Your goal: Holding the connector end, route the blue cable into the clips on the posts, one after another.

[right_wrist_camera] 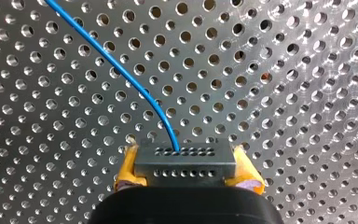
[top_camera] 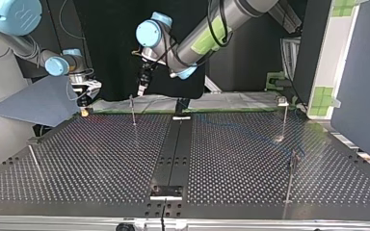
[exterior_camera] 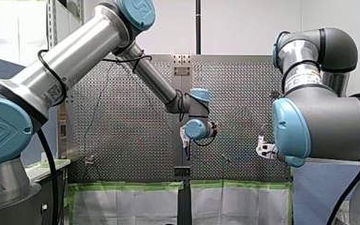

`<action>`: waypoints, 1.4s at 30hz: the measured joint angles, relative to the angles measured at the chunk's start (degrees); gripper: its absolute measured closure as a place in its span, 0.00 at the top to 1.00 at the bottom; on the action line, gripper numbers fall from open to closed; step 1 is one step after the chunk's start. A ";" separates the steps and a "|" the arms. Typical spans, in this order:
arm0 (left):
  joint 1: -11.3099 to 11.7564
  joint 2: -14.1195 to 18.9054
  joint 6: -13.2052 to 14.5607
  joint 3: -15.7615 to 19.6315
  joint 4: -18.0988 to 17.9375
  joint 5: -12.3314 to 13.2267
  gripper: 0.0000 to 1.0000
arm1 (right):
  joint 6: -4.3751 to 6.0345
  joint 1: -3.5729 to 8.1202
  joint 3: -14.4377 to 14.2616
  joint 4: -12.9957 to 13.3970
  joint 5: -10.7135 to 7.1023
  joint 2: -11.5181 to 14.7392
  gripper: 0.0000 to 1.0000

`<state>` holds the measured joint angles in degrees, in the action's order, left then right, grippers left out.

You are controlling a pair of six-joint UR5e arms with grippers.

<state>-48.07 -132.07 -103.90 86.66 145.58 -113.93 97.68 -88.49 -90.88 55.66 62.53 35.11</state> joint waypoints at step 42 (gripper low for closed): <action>-0.51 21.15 -0.23 21.14 -2.22 -0.97 1.00 | 0.03 0.16 0.02 0.15 -0.05 0.01 0.00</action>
<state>-48.59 -110.93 -104.13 107.79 143.36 -114.90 97.71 -88.32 -90.86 55.82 62.48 35.12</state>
